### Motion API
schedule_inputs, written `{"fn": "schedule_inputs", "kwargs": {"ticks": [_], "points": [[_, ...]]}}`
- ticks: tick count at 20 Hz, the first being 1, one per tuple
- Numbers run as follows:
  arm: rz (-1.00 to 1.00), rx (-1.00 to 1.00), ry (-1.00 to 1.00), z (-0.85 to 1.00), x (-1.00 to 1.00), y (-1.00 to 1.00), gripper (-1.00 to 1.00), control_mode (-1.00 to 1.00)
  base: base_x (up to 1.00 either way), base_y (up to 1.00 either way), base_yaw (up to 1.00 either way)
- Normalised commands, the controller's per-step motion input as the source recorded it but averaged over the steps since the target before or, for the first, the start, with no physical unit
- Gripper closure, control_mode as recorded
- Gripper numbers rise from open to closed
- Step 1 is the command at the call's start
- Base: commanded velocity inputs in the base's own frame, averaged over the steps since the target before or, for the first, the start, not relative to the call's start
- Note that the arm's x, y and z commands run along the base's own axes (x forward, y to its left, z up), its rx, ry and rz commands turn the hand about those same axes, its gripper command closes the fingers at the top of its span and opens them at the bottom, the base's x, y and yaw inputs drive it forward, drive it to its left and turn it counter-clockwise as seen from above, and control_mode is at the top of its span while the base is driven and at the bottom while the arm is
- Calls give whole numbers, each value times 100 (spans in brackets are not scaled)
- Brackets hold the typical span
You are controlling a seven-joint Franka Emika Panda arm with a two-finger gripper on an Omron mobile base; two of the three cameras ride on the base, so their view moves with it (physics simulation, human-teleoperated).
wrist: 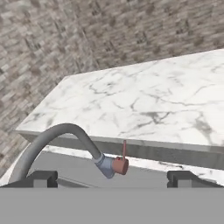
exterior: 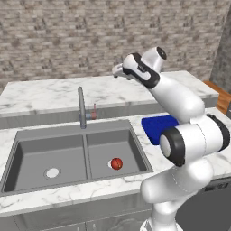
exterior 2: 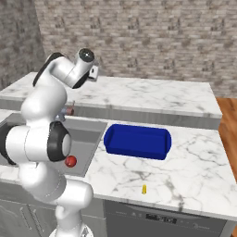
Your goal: Pick up all produce items and place them in the sink. Turn on the sink faucet to wash them. Then turn the sink off and put them in the tray.
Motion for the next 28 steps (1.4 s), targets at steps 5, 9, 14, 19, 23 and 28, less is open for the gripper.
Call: {"fn": "schedule_inputs", "kwargs": {"ticks": [5,9,14,19,23,28], "points": [[-6,-9,10,4,-59,0,-100,-100,0,0,0],[-6,-9,13,0,-63,0,-100,-100,0,0,0],[-4,-9,11,0,-66,0,-100,-100,0,0,0],[-1,-9,7,-14,-69,0,-100,-100,0,0,0],[0,-8,1,-30,-72,0,-100,-100,0,0,0],[0,-5,0,-45,-70,0,-100,-100,0,0,0]]}}
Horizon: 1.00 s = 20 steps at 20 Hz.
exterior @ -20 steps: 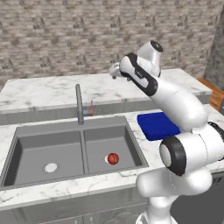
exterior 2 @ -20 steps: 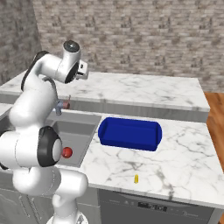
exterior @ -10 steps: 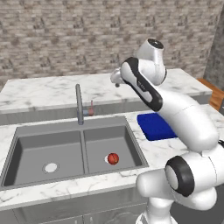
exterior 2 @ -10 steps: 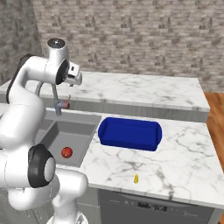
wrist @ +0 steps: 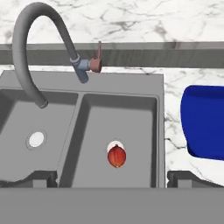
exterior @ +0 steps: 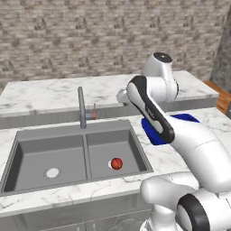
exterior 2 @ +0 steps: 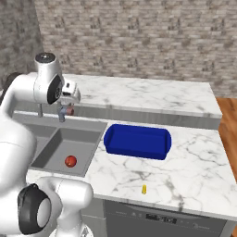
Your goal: Pick up all produce items and place them in the sink. Turn on the sink faucet to wash them. Then turn the sink off and put them in the tray.
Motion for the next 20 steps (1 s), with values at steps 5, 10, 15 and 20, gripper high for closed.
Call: {"fn": "schedule_inputs", "kwargs": {"ticks": [5,10,15,20], "points": [[0,-1,0,-41,-69,0,-100,-100,0,0,0],[0,0,0,-25,-65,0,-100,-100,0,0,0],[0,0,0,-27,-50,0,-100,-100,0,0,0],[0,-8,0,-32,-11,0,-100,-100,0,0,0]]}}
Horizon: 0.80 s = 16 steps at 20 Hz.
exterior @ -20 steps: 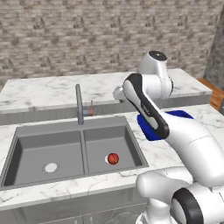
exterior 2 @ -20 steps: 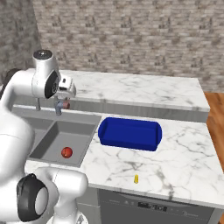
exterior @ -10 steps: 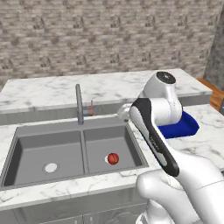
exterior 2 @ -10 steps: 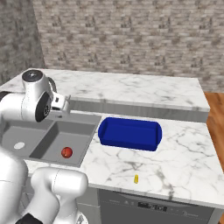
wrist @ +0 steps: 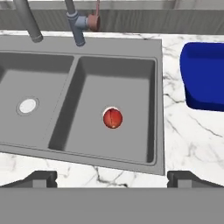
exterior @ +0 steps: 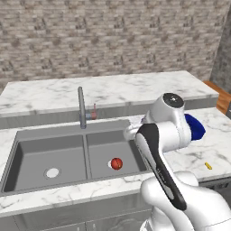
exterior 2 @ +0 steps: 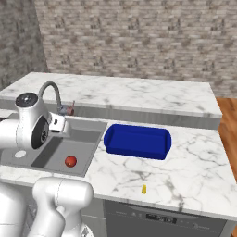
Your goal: Pick up all produce items and place them in the sink. Turn on the sink faucet to wash them. Then turn the sink off and put them in the tray.
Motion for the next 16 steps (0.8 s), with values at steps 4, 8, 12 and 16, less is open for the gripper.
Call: {"fn": "schedule_inputs", "kwargs": {"ticks": [4,8,12,16], "points": [[0,-6,1,-26,0,0,-100,-100,0,0,0],[0,-5,1,-19,0,0,-100,-100,0,0,0],[0,-2,1,-18,0,0,-100,-100,0,0,0],[0,-1,0,-20,1,0,-100,-100,0,0,0]]}}
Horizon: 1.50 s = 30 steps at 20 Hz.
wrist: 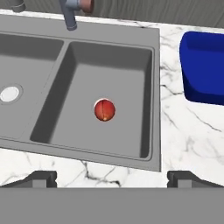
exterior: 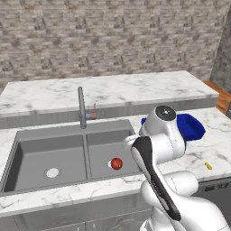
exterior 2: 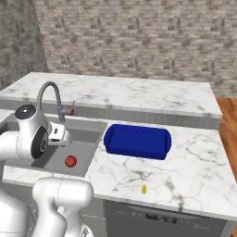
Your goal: Pick up all produce items and place them in the sink. Turn on the sink faucet to wash them. Then turn the sink off and put them in the tray.
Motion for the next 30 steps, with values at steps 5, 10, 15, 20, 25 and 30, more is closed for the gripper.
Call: {"fn": "schedule_inputs", "kwargs": {"ticks": [5,10,15,20,25,30], "points": [[0,0,2,-16,8,4,-100,-100,0,0,0],[0,-1,4,-13,18,12,-100,-100,0,0,0],[0,-2,5,-18,19,13,-100,-100,0,0,0],[0,-2,4,-23,24,10,-100,-100,0,0,0],[0,-2,3,-27,27,6,-100,-100,0,0,0],[0,-1,3,-30,30,5,-100,-100,0,0,0]]}}
